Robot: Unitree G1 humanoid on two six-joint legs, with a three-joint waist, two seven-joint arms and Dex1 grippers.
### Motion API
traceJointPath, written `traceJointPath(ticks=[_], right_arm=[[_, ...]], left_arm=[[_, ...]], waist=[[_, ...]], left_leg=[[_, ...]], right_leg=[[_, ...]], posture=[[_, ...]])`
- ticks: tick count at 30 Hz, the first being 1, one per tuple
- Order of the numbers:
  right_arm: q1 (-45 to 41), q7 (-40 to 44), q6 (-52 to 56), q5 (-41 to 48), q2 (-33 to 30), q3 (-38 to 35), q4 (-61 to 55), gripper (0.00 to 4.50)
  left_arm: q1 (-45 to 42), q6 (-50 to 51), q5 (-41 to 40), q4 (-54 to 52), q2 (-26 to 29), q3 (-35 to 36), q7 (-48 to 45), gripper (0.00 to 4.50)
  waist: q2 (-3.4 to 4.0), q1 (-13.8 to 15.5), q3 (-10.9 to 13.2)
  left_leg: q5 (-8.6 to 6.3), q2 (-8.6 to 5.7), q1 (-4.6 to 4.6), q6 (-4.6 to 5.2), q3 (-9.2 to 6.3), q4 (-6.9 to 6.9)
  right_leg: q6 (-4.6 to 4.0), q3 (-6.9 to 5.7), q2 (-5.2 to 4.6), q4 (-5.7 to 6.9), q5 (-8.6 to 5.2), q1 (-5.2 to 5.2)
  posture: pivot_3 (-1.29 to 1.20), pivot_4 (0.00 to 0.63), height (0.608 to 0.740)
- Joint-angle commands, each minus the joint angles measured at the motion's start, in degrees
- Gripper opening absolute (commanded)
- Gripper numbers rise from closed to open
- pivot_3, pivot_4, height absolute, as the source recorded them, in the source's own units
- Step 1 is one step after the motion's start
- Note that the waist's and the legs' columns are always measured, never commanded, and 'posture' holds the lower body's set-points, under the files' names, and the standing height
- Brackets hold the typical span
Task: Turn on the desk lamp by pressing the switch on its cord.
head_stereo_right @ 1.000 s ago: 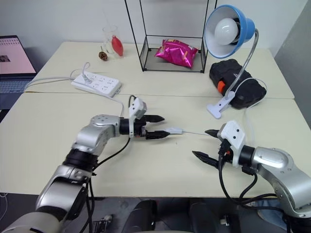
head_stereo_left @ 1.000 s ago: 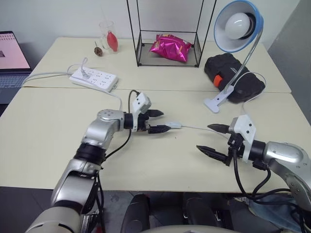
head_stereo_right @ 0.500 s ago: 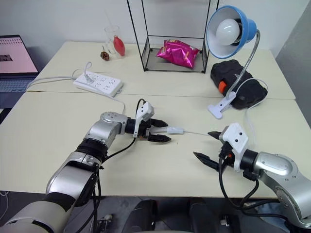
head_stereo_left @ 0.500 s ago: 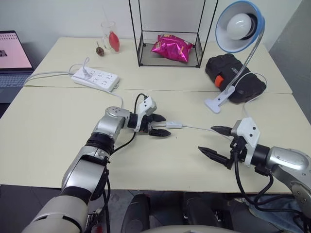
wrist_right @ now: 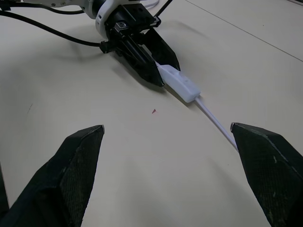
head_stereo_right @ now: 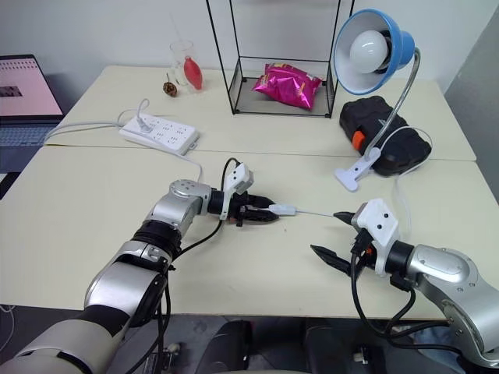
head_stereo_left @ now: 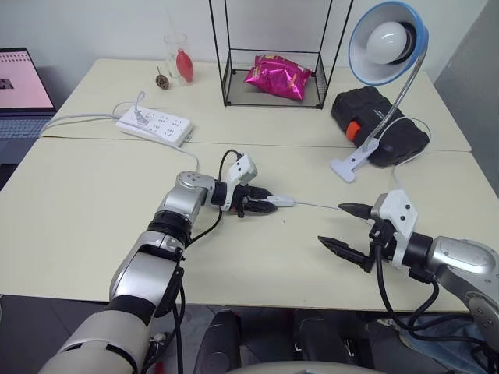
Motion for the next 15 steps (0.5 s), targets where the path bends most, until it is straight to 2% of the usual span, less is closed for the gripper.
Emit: traceJointPath(ticks=[1,4,8,12,15], right_arm=[[0.28,-0.03,-1.0,0.33,-0.57,-0.79,-1.77,4.5],[0.65,-0.11,-0.52,1.0,-0.24,-1.0,-1.73,4.5],[1.83,-3.99,2.34,5.25,4.49,-0.52,-3.36,4.5],[3.08,-18.44,9.37,12.44,19.85,2.26,-3.42,4.5],[2.9,-24.84,13.06,16.87,26.94,2.7,-1.93,4.5]], left_arm=[[-0.23,-2.1,0.61,-1.09,-0.37,0.83,-0.13,1.2],[0.91,-4.0,0.72,-3.1,-0.19,1.29,0.48,1.12],[4.08,-6.38,0.45,-10.37,0.99,1.78,1.47,1.12],[9.55,-4.19,-0.97,-23.66,2.15,3.77,6.25,1.12],[12.99,-1.87,-1.71,-31.58,2.11,4.95,9.52,1.12]], waist=[[0.0,-0.01,0.0],[0.0,0.0,0.0],[0.0,0.01,0.0],[0.01,-0.13,0.0],[0.02,-0.06,-0.01]], left_leg=[[0.0,0.0,0.0,0.0,0.0,0.0],[0.0,0.0,0.01,0.0,0.0,0.01],[0.0,0.02,0.0,0.0,-0.02,0.0],[0.0,0.11,0.01,0.0,-0.1,-0.06],[0.0,0.08,0.02,0.0,-0.1,-0.04]], right_leg=[[0.0,0.0,0.0,0.0,0.0,0.0],[0.0,0.0,0.0,0.01,0.0,0.0],[0.0,0.0,0.0,0.02,0.0,0.0],[-0.07,-0.02,0.03,0.05,0.03,-0.02],[-0.11,0.0,0.0,0.08,0.04,-0.02]], posture=[[0.0,0.15,0.74],[0.0,0.15,0.74],[0.0,0.15,0.74],[0.0,0.15,0.74],[0.0,0.15,0.74]])
